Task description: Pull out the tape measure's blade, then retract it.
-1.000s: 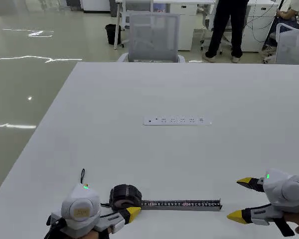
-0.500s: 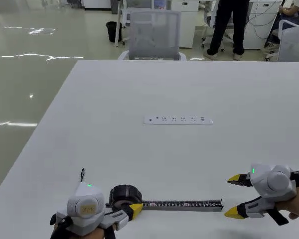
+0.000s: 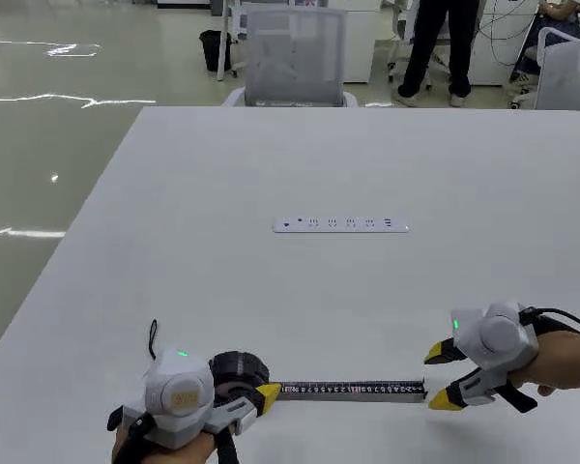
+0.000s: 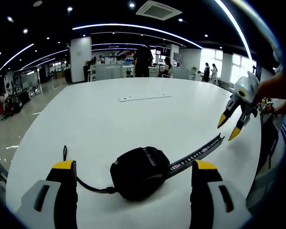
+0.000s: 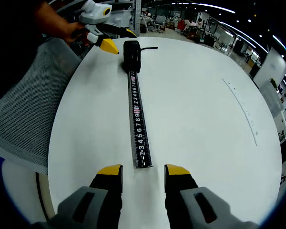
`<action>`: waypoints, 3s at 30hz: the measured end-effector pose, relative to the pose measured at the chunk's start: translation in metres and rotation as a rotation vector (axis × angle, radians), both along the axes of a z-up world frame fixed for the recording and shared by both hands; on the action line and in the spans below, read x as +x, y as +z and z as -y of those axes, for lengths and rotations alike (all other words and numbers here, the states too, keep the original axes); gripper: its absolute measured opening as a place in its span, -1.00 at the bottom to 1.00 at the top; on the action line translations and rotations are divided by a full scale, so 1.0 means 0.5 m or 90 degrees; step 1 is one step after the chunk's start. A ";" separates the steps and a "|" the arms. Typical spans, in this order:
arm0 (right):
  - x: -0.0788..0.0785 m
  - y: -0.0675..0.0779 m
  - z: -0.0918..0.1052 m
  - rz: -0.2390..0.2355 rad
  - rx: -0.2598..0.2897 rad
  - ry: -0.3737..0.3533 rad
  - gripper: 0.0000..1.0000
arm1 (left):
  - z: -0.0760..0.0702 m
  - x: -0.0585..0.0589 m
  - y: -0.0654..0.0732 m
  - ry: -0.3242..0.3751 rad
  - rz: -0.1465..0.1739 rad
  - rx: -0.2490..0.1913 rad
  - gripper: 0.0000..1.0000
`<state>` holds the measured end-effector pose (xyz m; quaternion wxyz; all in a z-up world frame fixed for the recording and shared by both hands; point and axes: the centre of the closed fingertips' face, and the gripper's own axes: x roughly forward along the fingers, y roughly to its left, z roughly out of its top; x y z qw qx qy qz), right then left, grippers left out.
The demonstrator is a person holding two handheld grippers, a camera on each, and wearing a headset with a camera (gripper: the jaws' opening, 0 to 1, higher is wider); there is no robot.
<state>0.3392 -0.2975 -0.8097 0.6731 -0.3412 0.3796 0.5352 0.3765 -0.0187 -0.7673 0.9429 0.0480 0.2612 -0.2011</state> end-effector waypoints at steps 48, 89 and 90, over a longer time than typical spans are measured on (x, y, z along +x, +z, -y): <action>0.006 -0.053 -0.007 -0.079 -0.099 0.002 -0.70 | 0.015 -0.003 -0.033 0.037 -0.038 -0.033 0.84; 0.010 -0.057 -0.005 -0.090 -0.112 -0.032 -0.72 | 0.027 0.027 -0.065 0.084 -0.093 -0.041 0.24; 0.010 -0.056 -0.005 -0.090 -0.112 -0.034 -0.72 | 0.025 0.027 -0.064 0.081 -0.091 -0.042 0.24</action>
